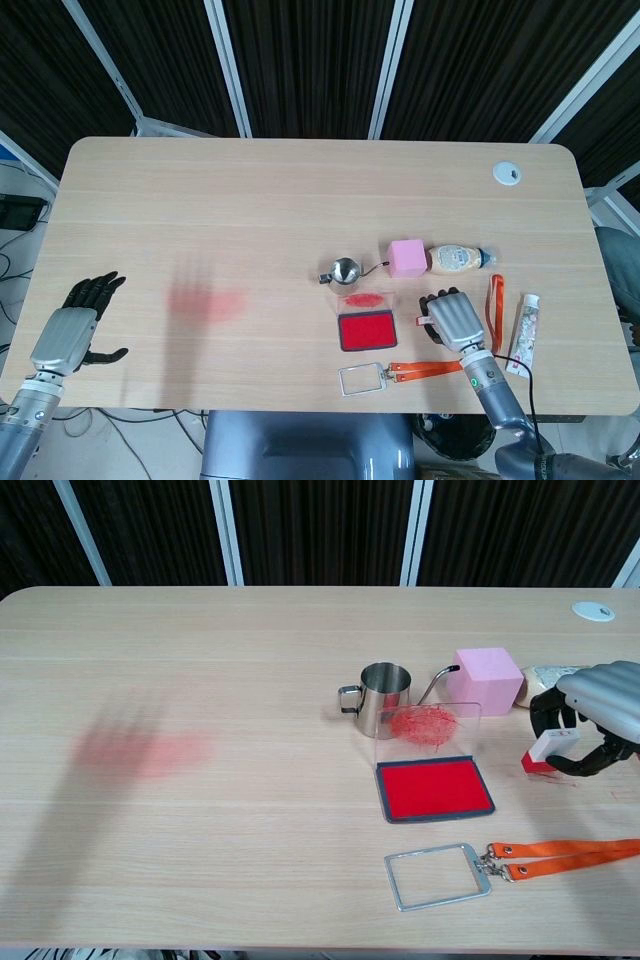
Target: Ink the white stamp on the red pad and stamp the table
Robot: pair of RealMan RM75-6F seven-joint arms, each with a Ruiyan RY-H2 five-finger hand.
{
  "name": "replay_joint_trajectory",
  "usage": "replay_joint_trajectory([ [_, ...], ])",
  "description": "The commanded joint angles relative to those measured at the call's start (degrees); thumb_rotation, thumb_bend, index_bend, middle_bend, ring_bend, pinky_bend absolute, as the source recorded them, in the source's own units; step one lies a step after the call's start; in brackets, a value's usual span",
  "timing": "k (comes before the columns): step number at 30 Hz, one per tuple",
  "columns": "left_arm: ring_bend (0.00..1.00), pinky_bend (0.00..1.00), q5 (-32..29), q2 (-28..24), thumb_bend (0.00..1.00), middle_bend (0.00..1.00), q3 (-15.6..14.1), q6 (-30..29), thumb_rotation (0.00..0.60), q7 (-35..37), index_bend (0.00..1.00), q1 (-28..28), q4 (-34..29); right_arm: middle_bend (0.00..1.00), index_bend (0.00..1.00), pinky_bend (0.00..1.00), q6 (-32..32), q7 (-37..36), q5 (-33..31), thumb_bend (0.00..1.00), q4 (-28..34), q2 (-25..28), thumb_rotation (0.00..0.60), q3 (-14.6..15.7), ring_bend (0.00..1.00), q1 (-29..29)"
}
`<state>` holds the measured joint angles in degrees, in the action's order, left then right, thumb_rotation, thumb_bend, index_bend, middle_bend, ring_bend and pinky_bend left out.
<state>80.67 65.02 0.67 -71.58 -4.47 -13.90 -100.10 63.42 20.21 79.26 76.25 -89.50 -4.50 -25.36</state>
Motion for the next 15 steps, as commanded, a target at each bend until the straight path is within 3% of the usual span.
replay_joint_trajectory([
  [1, 0.00, 0.00, 0.0, 0.0, 0.01, 0.00, 0.0, 0.0, 0.600, -0.1, 0.00, 0.0, 0.0, 0.66, 0.77, 0.47, 0.0, 1.6, 0.4, 0.61, 7.9, 4.7, 0.600, 0.2, 0.51, -0.1],
  [9, 0.00, 0.00, -0.2, 0.1, 0.01, 0.00, 0.0, -0.1, 0.600, -0.1, 0.00, 0.1, -0.1, 0.69, 0.80, 0.53, 0.2, 6.3, 0.4, 0.61, 17.3, 7.3, 0.600, 0.8, 0.54, -0.4],
  [15, 0.00, 0.00, -0.1, 0.0, 0.01, 0.00, 0.1, -0.2, 0.600, 0.1, 0.00, 0.1, -0.2, 0.69, 0.81, 0.56, -0.8, 10.3, -3.1, 0.61, 18.8, 4.6, 0.600, 0.3, 0.56, -1.1],
])
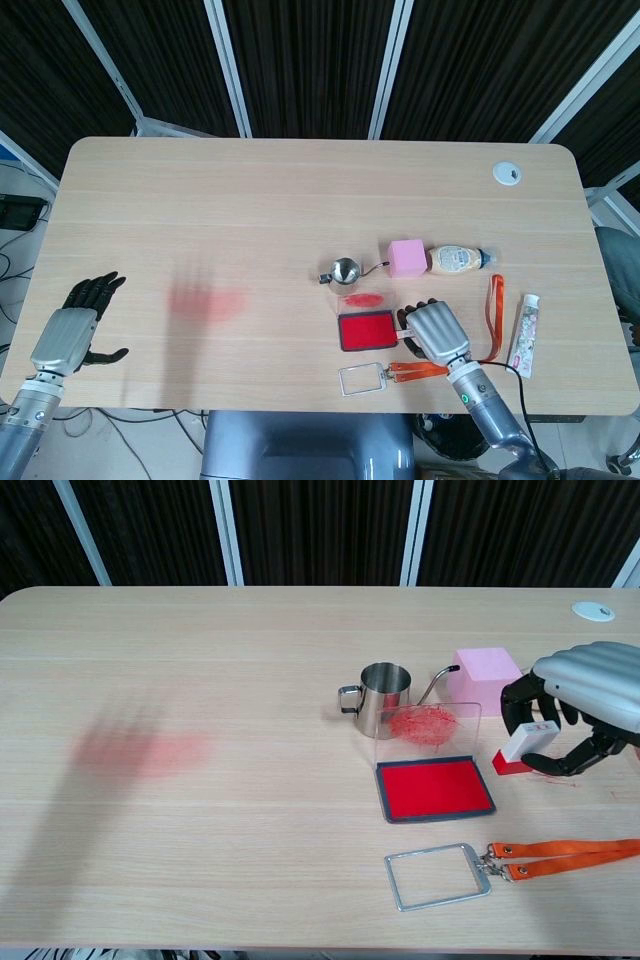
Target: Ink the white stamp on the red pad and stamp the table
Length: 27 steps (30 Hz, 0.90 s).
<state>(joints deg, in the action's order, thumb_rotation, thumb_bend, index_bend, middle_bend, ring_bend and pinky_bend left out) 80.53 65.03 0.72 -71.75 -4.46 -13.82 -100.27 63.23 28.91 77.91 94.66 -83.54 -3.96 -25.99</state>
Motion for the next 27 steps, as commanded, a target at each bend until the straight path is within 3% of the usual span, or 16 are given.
replay_joint_trajectory([
  [1, 0.00, 0.00, 0.0, 0.0, 0.01, 0.00, 0.1, 0.0, 0.600, 0.2, 0.00, 0.0, 0.0, 0.69, 0.81, 0.57, -0.8, 2.3, -2.5, 0.61, 0.2, -2.0, 0.600, -0.4, 0.56, -0.6],
  [15, 0.00, 0.00, 0.0, -0.5, 0.01, 0.00, 0.0, 0.7, 0.600, 1.2, 0.00, -0.3, -0.2, 0.70, 0.83, 0.57, -1.1, 9.4, -12.9, 0.62, -2.2, -10.7, 0.600, -3.1, 0.57, -3.1],
  [27, 0.00, 0.00, 0.2, -0.7, 0.01, 0.00, -0.1, 1.0, 0.600, 1.6, 0.00, -0.5, -0.3, 0.71, 0.83, 0.57, -0.7, 11.2, -17.4, 0.62, -4.3, -14.2, 0.600, -3.6, 0.57, -4.7],
])
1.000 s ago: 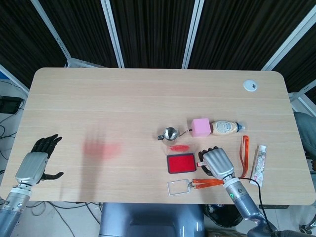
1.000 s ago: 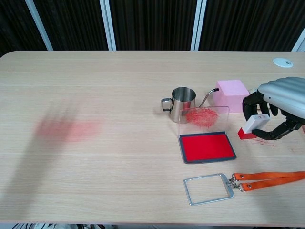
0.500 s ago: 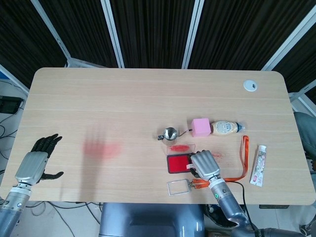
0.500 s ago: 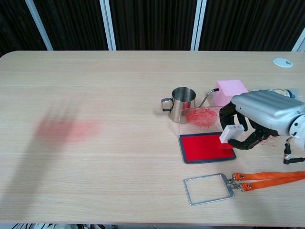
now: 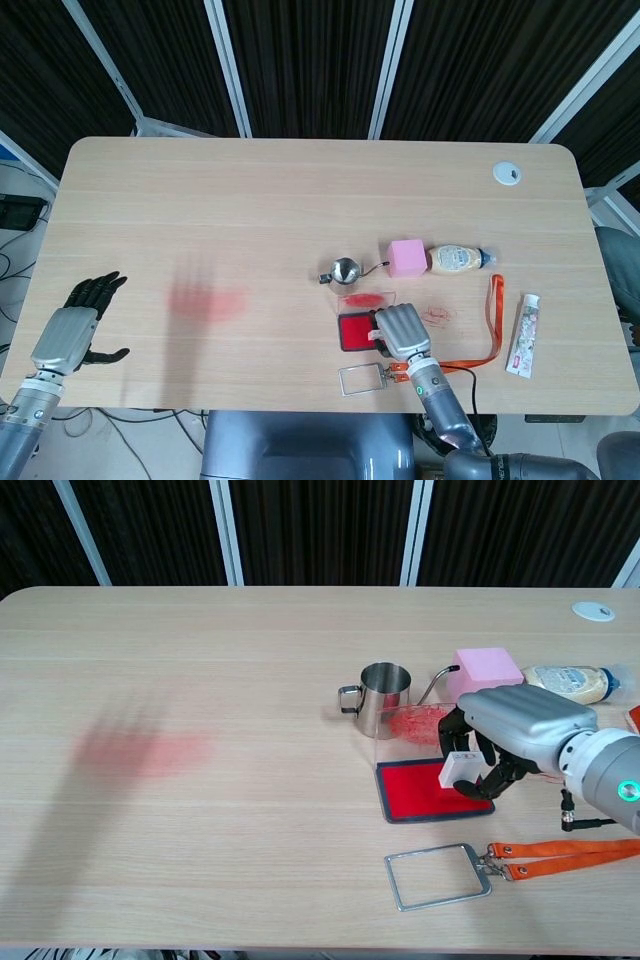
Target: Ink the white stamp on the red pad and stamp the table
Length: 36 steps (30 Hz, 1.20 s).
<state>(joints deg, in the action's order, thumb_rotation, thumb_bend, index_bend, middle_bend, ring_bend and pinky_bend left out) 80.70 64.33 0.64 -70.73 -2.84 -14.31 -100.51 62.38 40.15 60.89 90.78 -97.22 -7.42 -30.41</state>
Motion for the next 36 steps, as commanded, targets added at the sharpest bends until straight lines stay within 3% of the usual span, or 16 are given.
replay_joint_trajectory([
  [1, 0.00, 0.00, 0.0, 0.0, 0.01, 0.00, 0.0, 0.0, 0.600, 0.0, 0.00, 0.0, 0.0, 0.71, 0.83, 0.57, 0.2, -0.2, -0.5, 0.62, -0.7, -0.8, 0.600, -0.2, 0.57, -0.4],
  [23, 0.00, 0.00, -0.2, -0.1, 0.01, 0.00, 0.0, 0.2, 0.600, 0.2, 0.00, -0.1, -0.2, 0.71, 0.84, 0.57, 0.9, -2.6, -2.2, 0.63, -5.8, -4.4, 0.600, 0.6, 0.58, -0.6],
  [36, 0.00, 0.00, -0.1, 0.0, 0.01, 0.00, -0.1, 0.1, 0.600, 0.2, 0.00, -0.1, -0.2, 0.71, 0.84, 0.57, 2.3, -3.3, -1.2, 0.64, -4.8, -4.5, 0.600, 0.3, 0.58, -0.8],
])
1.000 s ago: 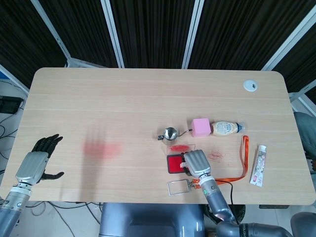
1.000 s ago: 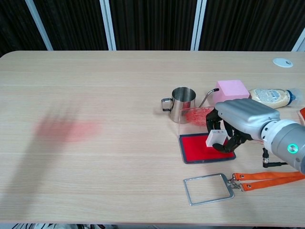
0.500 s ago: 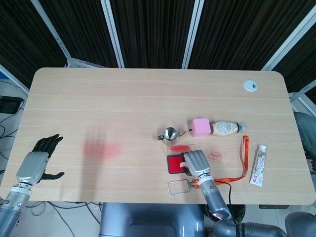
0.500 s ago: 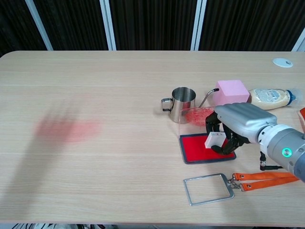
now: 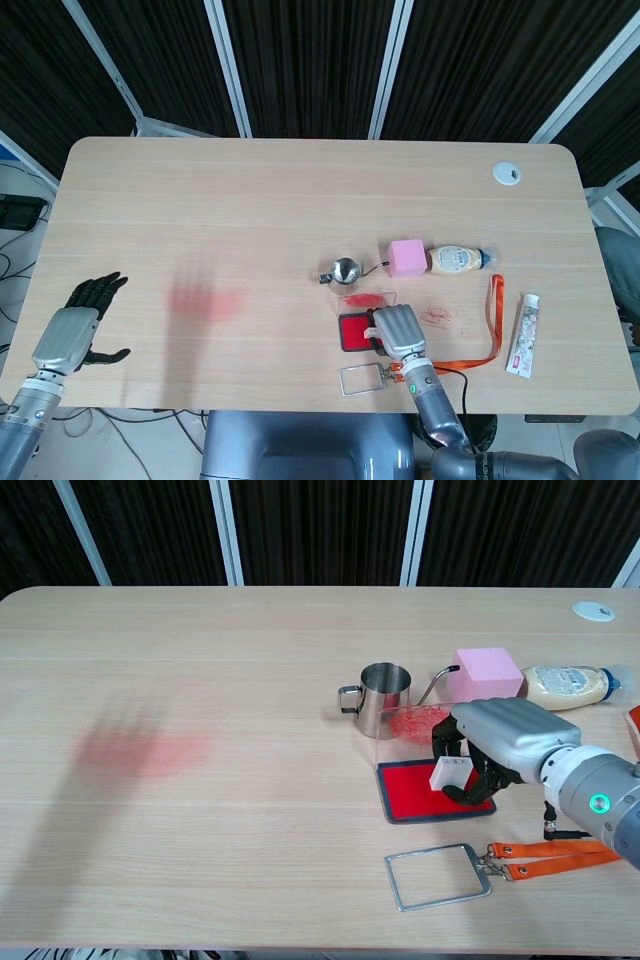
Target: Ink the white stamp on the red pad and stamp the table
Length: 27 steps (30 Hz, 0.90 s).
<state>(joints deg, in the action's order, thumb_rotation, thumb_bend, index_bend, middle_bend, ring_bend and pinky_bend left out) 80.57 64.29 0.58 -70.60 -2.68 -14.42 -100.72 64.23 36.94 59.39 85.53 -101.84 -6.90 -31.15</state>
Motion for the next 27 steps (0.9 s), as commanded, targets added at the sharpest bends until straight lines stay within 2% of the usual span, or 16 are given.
replay_joint_trajectory([
  [1, 0.00, 0.00, 0.0, 0.0, 0.01, 0.00, 0.0, 0.0, 0.600, 0.0, 0.00, 0.0, 0.0, 0.71, 0.84, 0.57, 0.6, -0.1, 0.5, 0.64, 0.6, 0.1, 0.600, -0.3, 0.58, -0.1],
  [11, 0.00, 0.00, 0.1, 0.0, 0.01, 0.00, 0.0, 0.0, 0.600, 0.2, 0.00, 0.0, 0.0, 0.72, 0.84, 0.57, 1.3, 1.3, -0.1, 0.64, 1.4, -0.3, 0.600, -0.8, 0.58, -0.6],
  [27, 0.00, 0.00, 0.1, -0.1, 0.01, 0.00, 0.0, 0.3, 0.600, 0.6, 0.00, -0.2, -0.2, 0.72, 0.85, 0.57, 0.7, 1.1, -1.2, 0.64, -2.1, -2.8, 0.600, 0.0, 0.58, -0.6],
])
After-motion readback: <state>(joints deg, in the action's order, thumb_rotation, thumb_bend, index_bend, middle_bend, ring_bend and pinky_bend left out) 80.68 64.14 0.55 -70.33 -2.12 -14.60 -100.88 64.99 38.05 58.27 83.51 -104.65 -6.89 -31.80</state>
